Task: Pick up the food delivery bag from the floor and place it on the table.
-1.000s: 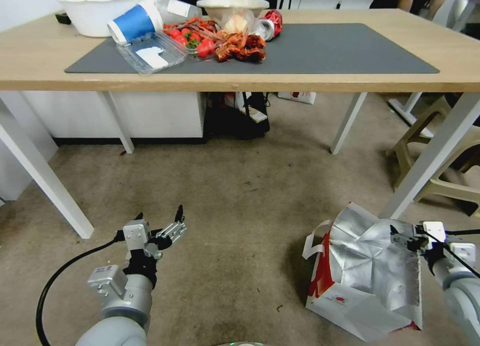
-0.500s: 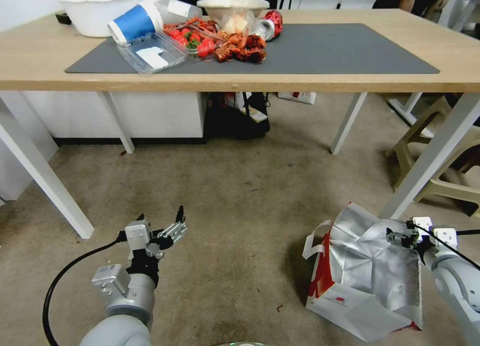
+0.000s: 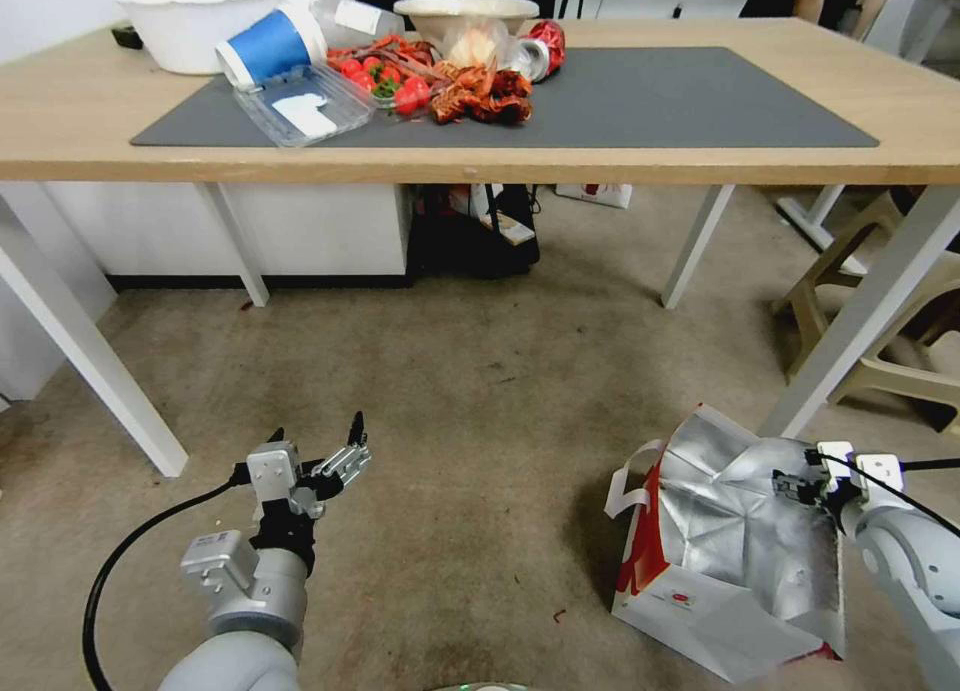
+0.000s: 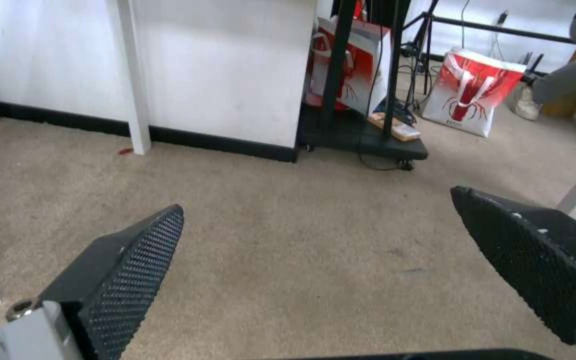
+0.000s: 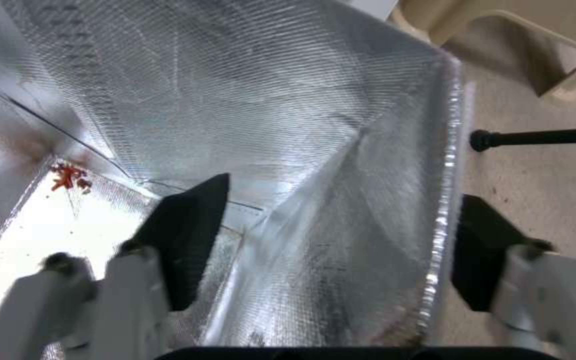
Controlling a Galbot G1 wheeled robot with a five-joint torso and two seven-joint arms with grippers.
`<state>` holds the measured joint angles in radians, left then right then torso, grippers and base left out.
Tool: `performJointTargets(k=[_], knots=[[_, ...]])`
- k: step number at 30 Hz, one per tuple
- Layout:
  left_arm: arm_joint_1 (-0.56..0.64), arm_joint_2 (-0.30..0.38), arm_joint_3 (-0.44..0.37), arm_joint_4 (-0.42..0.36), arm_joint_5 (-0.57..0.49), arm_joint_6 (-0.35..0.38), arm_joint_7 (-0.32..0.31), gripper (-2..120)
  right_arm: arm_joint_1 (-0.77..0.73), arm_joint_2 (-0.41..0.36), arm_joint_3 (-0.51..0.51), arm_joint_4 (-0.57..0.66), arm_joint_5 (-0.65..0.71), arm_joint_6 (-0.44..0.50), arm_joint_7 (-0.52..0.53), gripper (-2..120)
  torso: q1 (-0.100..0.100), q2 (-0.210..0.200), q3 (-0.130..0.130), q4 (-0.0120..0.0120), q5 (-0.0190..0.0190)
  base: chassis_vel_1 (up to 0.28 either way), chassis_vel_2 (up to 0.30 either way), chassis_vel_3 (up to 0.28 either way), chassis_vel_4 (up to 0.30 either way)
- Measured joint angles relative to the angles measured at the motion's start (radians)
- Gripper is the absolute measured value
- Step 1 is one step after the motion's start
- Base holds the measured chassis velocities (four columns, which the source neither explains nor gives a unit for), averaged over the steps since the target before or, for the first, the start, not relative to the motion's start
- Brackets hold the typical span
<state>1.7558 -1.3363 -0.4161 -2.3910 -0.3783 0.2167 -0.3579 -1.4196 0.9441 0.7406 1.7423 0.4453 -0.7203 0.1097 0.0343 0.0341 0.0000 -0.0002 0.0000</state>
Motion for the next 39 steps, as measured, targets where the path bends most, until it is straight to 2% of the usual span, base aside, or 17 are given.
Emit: performJointTargets(k=[6,8,9,12,16,21,24,25,28,29,30,32,33,34,36,38,39], knots=[[0.004,-0.002,-0.001,-0.006,0.004,-0.002,0.003,100,0.006,0.006,-0.004,-0.015,-0.003,0.012,-0.009,43,0.0,0.0,0.0,0.0001,0.0,0.0,0.0,0.0,0.0],[0.004,-0.002,-0.001,-0.006,0.004,-0.002,0.003,100,0.006,0.006,-0.005,-0.016,-0.004,0.013,-0.009,41,0.0,0.0,0.0,0.0001,0.0,0.0,0.0,0.0,0.0],[0.006,0.0,-0.004,-0.007,0.004,-0.004,0.003,100,0.005,0.005,-0.006,-0.019,-0.006,0.018,-0.01,32,0.0,0.0,0.0,0.0,0.0,0.0,0.0,0.0,0.0],[0.008,0.001,-0.006,-0.008,0.003,-0.007,0.0,100,0.003,0.005,-0.007,-0.024,-0.007,0.032,-0.011,24,0.0,0.0,0.0,0.0001,0.0,0.0,0.0,0.0,0.0],[0.01,0.0,-0.005,-0.018,-0.003,-0.006,-0.008,100,-0.015,0.01,-0.006,-0.027,-0.007,0.101,-0.03,4,0.0,0.0,0.0,0.0,-0.0001,0.0,0.0,0.0,0.0],[0.014,0.002,-0.008,-0.026,-0.011,-0.003,-0.009,100,-0.037,0.007,0.009,-0.028,0.025,0.19,-0.08,0,0.0,0.0,0.0,0.0002,0.0001,0.0,0.0,0.0,0.0],[0.012,0.003,-0.017,-0.031,-0.028,0.0,-0.008,100,-0.065,-0.011,0.028,-0.025,0.048,0.318,-0.158,0,0.0,0.0,0.0,0.0001,0.0,0.0,0.0,0.0,0.0],[0.012,0.003,-0.017,-0.031,-0.028,0.0,-0.008,100,-0.065,-0.011,0.028,-0.025,0.048,0.318,-0.158,0,0.0,0.0,0.0,0.0001,0.0,0.0,0.0,0.0,0.0],[0.012,0.003,-0.021,-0.036,-0.032,0.0,-0.008,100,-0.096,-0.035,0.061,-0.031,0.049,0.512,-0.357,0,0.0,0.0,0.0,0.0,0.0,0.0,0.0,0.0,0.0],[0.012,0.003,-0.021,-0.036,-0.032,0.0,-0.008,100,-0.096,-0.035,0.061,-0.031,0.049,0.512,-0.357,0,0.0,0.0,0.0,0.0,0.0,0.0,0.0,0.0,0.0],[0.014,0.003,-0.021,-0.037,-0.032,-0.001,-0.008,100,-0.103,-0.045,0.071,-0.038,0.048,0.609,-0.447,0,0.0,0.0,0.0,0.0,0.0,0.0,0.0,0.0,0.0],[0.016,0.004,-0.021,-0.038,-0.032,-0.001,-0.009,100,-0.107,-0.06,0.072,-0.046,0.062,0.752,-0.552,0,0.0,0.0,0.0,0.0001,0.0,0.0,0.0,0.0,0.0],[0.016,0.004,-0.021,-0.038,-0.032,-0.001,-0.009,100,-0.107,-0.06,0.072,-0.046,0.062,0.752,-0.552,0,0.0,0.0,0.0,0.0001,0.0,0.0,0.0,0.0,0.0],[0.017,0.004,-0.021,-0.041,-0.031,-0.002,-0.01,100,-0.108,-0.07,0.071,-0.047,0.096,0.845,-0.641,0,0.0,0.0,0.0,0.0001,-0.0001,0.0,0.0,0.0,0.0],[0.017,0.004,-0.021,-0.043,-0.032,-0.002,-0.01,100,-0.108,-0.073,0.07,-0.046,0.111,0.87,-0.676,0,0.0,0.0,0.0,0.0002,-0.0001,0.0,0.0,0.0,0.0],[0.018,0.005,-0.021,-0.051,-0.038,0.004,-0.017,100,-0.109,-0.085,0.071,-0.026,0.172,0.931,-0.818,0,0.0,0.0,0.0,-0.0001,-0.0001,0.0,0.0,0.0,0.0],[0.018,0.005,-0.021,-0.051,-0.038,0.004,-0.017,100,-0.109,-0.085,0.071,-0.026,0.172,0.931,-0.818,0,0.0,0.0,0.0,-0.0001,-0.0001,0.0,0.0,0.0,0.0]])
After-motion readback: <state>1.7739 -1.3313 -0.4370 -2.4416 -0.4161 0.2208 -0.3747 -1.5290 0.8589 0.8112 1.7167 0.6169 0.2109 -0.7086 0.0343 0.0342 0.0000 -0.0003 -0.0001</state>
